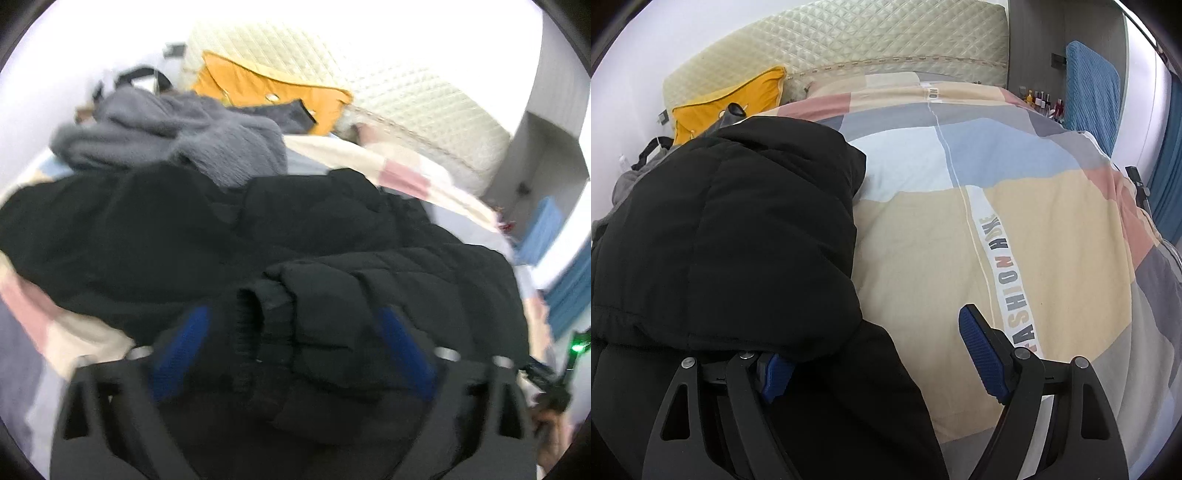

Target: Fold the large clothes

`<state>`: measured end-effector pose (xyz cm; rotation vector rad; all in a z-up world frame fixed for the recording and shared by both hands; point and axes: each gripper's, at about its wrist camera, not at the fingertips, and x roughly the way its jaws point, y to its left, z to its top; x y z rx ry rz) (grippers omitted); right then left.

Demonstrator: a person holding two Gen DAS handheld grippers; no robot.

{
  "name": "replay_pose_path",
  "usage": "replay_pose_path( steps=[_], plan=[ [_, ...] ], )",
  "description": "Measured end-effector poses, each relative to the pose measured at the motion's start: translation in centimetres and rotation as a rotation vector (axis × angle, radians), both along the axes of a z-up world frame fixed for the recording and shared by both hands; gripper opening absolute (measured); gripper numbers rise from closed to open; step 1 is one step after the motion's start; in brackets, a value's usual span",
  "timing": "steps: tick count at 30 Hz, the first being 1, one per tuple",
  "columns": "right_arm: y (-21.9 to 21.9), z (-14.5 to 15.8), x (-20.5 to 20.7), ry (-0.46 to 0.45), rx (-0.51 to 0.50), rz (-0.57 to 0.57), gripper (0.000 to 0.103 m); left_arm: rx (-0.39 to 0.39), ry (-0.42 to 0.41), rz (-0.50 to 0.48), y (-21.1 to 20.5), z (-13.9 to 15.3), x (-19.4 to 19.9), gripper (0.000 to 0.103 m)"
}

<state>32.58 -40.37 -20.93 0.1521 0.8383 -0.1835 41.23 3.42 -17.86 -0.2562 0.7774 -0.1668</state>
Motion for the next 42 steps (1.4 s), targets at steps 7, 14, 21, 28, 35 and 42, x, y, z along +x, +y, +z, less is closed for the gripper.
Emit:
replay_pose_path(
  steps=[7,14,21,28,35,42],
  plan=[
    [0.1,-0.1,0.2,0.012,-0.002,0.011,0.08,-0.127,0.121,-0.028,0.1,-3.3,1.7,0.068],
    [1.1,1.0,0.2,-0.023,-0.032,0.013,0.08,-0.157,0.101,-0.027,-0.5,-2.7,2.0,0.03],
    [1.6,0.9,0.0,-0.033,-0.016,0.058,0.08,0.076,0.037,0.004,-2.4,0.3,3.9,0.015],
    [3.5,1.6,-0.5,-0.019,-0.066,0.104,0.08,0.146,0.039,0.0,-2.7,-0.6,3.6,0.019],
    [6.3,6.3,-4.9,-0.054,-0.09,0.178,0.08,0.093,0.017,0.068,-0.5,1.8,0.5,0.076],
    [8.3,10.9,-4.6,-0.261,-0.028,0.169,0.08,0.225,-0.127,-0.001,-3.9,6.1,-2.7,0.082]
  ],
)
